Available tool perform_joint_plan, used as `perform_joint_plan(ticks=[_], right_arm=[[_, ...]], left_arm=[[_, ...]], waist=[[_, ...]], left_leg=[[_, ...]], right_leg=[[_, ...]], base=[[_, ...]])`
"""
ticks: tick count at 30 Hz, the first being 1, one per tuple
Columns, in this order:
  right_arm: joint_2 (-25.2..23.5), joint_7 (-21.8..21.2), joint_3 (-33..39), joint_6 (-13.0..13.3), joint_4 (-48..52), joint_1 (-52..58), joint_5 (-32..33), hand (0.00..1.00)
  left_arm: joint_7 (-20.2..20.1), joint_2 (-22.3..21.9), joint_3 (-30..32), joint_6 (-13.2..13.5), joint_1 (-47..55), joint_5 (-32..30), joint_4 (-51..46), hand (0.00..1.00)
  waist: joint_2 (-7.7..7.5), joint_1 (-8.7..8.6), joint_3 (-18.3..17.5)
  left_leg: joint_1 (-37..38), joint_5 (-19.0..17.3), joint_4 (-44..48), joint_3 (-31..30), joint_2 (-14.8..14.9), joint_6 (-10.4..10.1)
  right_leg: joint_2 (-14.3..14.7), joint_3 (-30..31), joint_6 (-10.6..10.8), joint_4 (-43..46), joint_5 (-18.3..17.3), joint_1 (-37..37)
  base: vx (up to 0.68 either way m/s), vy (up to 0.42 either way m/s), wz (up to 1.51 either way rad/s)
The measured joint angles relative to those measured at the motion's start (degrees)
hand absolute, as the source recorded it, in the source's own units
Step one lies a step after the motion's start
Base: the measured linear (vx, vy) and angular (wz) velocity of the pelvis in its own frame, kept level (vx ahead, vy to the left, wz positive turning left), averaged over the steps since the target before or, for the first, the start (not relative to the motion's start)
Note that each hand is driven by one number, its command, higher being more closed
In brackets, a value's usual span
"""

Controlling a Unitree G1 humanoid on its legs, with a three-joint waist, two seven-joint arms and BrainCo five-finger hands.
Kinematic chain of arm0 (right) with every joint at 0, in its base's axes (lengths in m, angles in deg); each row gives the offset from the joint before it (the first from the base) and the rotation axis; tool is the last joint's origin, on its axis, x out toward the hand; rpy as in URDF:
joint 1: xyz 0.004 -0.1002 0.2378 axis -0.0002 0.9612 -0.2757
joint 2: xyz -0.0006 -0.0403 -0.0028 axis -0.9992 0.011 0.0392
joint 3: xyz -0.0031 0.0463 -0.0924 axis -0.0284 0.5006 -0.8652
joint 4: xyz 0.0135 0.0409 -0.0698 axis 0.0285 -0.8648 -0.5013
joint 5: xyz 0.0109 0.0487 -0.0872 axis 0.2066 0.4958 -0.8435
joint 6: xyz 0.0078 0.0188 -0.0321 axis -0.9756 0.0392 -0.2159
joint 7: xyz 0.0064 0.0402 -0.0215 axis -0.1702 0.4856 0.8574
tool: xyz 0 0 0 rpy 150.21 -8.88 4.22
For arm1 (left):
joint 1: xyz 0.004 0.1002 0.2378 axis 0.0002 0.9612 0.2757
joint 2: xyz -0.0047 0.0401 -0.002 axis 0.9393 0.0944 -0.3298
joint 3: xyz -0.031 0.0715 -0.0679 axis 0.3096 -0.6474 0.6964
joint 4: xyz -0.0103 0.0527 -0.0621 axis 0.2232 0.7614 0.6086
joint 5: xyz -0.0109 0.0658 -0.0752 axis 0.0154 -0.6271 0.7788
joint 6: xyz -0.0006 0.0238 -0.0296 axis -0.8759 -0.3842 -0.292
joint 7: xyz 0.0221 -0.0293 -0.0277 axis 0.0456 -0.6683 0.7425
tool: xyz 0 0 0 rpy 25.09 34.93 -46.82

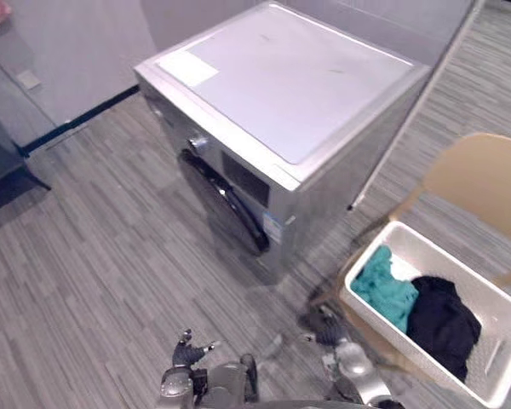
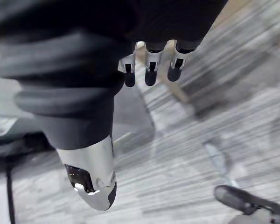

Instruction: Pick up the laundry basket with both hands and put the clothes into the washing machine.

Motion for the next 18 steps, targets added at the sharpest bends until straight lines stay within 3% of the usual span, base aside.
perform_joint_plan(ticks=[2, 3, 4, 5, 6, 9, 10, 11, 12, 13, 14, 18], right_arm=[[-0.6, 0.05, -1.31, 0.22, 2.34, -3.26, 0.0, 0.0], [-0.55, 0.09, -1.39, 0.25, 2.56, -4.04, 0.01, 0.0], [-0.41, 0.26, -1.43, 0.24, 2.74, -6.14, 0.02, 0.0], [-0.5, 0.32, -1.6, 0.21, 2.99, -7.13, 0.03, 0.0], [0.55, 0.76, -2.01, 0.38, 3.63, -8.72, -0.04, 0.0], [1.38, 1.41, -5.6, 0.33, 3.72, -12.49, -0.51, 0.0], [0.33, 1.47, -6.08, 0.34, 4.1, -12.78, -0.52, 0.0], [-0.27, 1.56, -5.99, 0.33, 4.12, -12.93, -0.52, 0.0], [-0.81, 2.02, -5.85, 0.37, 4.14, -13.87, -0.55, 0.0], [-0.83, 2.72, -5.79, 0.52, 4.16, -14.86, -0.75, 0.0], [-0.89, 3.06, -5.59, 0.6, 3.98, -16.38, -1.15, 0.0], [-1.05, 5.64, -1.78, 0.71, 3.95, -18.8, -1.11, 0.0]], left_arm=[[0.03, 1.11, -0.43, 0.04, -0.03, 0.02, -0.34, 0.0], [0.03, 1.08, -0.5, 0.07, -0.11, 0.02, -0.39, 0.0], [0.03, 0.76, -0.78, 0.07, -0.64, 0.03, -0.37, 0.0], [0.03, 0.74, -1.56, 0.11, -1.03, 0.04, -0.39, 0.0], [-0.04, -0.01, -2.54, 0.07, -2.0, -0.1, -0.09, 0.0], [-0.07, -2.69, -3.44, 0.54, -2.35, -1.15, -0.35, 0.0], [-0.11, -2.75, -3.42, 0.61, -2.54, -1.8, -0.35, 0.0], [-0.12, -2.6, -3.38, 0.96, -2.4, -1.95, -0.42, 0.0], [-0.07, -2.44, -3.34, 1.35, -2.18, -2.25, -0.64, 0.0], [-0.06, -2.66, -3.38, 1.24, -1.74, -2.24, -0.59, 0.0], [-0.04, -2.58, -3.4, 1.22, -1.5, -2.25, -0.43, 0.0], [-0.01, -1.93, -3.5, 1.22, -1.4, -2.26, -0.45, 0.0]], waist=[[0.1, 0.01, 1.01], [-0.02, 0.03, 1.12], [-0.17, 0.02, 1.71], [-0.49, -0.03, 1.95], [-0.01, -0.24, 2.42], [1.95, 1.38, 2.46], [1.57, 1.44, 2.63], [1.2, 1.54, 2.65], [1.0, 1.52, 2.61], [1.9, 1.43, 2.05], [2.05, 2.05, 1.8], [1.22, 3.15, 1.4]], left_leg=[[3.49, 0.06, -2.77, -2.72, -0.58, 0.09], [3.93, 0.06, -3.08, -3.18, -0.71, 0.09], [4.37, 0.08, -3.02, -4.65, -1.14, 0.06], [4.34, 0.18, -2.86, -5.65, -1.85, -0.15], [4.41, 0.34, -2.52, -7.79, -2.35, -0.46], [3.63, 1.97, -3.26, -8.84, -1.36, -3.1], [2.36, 2.28, -0.64, -10.03, -1.61, -4.33], [2.05, 1.32, -0.55, -10.1, -1.73, -3.72], [3.11, 1.97, -5.6, -10.43, -1.37, -4.41], [4.05, 7.05, -10.83, -10.96, -0.3, -5.72], [4.78, 8.91, -12.23, -11.67, 0.57, -4.8], [4.33, 9.41, -11.8, -15.4, -1.44, -4.15]], right_leg=[[10.33, 5.05, 1.51, -1.71, -6.03, -0.83], [12.3, 5.58, 1.56, -3.42, -6.53, -1.07], [16.26, 6.91, 1.45, -8.17, -6.74, -1.61], [17.62, 7.36, 1.37, -11.89, -5.93, -1.76], [17.82, 6.52, -0.36, -13.88, -4.02, -0.76], [18.87, 4.83, -1.36, -19.33, -2.4, 2.01], [18.48, 3.68, -2.03, -22.46, -1.46, 4.97], [18.21, 3.29, -1.89, -23.78, -1.27, 6.49], [18.04, 2.68, -1.57, -24.83, -1.05, 8.44], [18.63, 1.77, -1.45, -25.59, -1.02, 9.72], [19.16, 1.76, -0.87, -26.59, -1.14, 10.98], [17.92, -2.17, 0.28, -30.49, -0.42, 14.68]], base=[[0.26, 0.064, 0.65], [0.22, -0.012, 0.68], [0.16, -0.054, 0.61], [0.24, -0.093, 0.93], [0.24, -0.076, 0.77], [0.2, -0.059, 0.32], [0.17, -0.048, 0.39], [0.14, -0.047, 0.52], [0.12, -0.033, 0.42], [0.14, 0.014, 0.29], [0.12, 0.053, 0.22], [0.08, 0.06, 0.55]])
